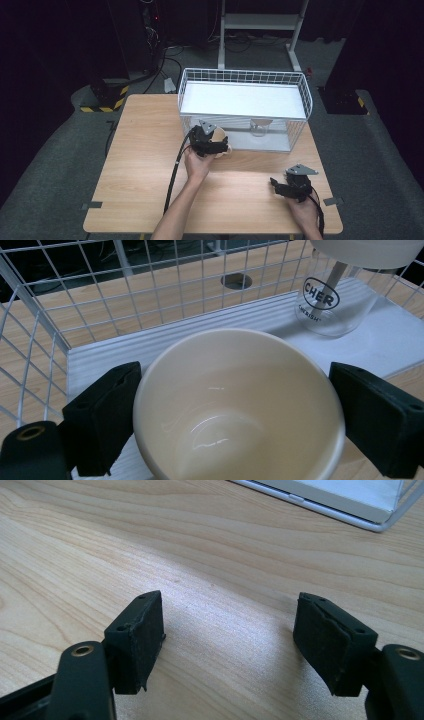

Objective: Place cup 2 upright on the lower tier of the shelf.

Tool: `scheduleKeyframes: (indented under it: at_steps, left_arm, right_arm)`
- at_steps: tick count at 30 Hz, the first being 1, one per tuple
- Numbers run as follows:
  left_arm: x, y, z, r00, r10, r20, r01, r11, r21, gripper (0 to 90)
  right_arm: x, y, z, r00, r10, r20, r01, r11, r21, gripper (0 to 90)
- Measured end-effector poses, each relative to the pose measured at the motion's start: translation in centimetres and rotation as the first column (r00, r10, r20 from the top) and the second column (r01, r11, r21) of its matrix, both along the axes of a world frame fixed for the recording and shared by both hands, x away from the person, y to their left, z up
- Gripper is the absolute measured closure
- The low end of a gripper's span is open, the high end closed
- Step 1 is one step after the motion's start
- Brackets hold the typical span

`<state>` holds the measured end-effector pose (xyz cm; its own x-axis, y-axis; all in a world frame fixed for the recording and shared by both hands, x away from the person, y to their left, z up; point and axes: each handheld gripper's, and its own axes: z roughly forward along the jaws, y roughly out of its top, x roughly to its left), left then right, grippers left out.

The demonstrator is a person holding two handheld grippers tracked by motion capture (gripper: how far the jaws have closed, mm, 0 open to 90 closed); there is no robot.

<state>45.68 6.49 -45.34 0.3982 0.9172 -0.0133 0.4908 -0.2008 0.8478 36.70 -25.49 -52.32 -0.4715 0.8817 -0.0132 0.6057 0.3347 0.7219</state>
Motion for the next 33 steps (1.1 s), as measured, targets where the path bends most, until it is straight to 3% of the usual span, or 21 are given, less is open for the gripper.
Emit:
scheduleKeyframes:
  at_steps: [15, 33]
  left_arm:
    - [1.0, 0.0, -0.1, 0.9997, 0.023, 0.011, -0.023, 0.9997, 0.001, 10.1]
    - [1.1, 0.3, 0.0, 0.9999, 0.010, -0.005, -0.010, 0.9999, -0.004, 7.1]
  right_arm:
    - [0.0, 0.0, 0.0, 1.0000, 0.002, 0.001, -0.002, 1.000, 0.000, 28.6]
    - [0.0, 0.0, 0.0, 1.0000, 0.003, 0.001, -0.003, 1.000, 0.000, 28.7]
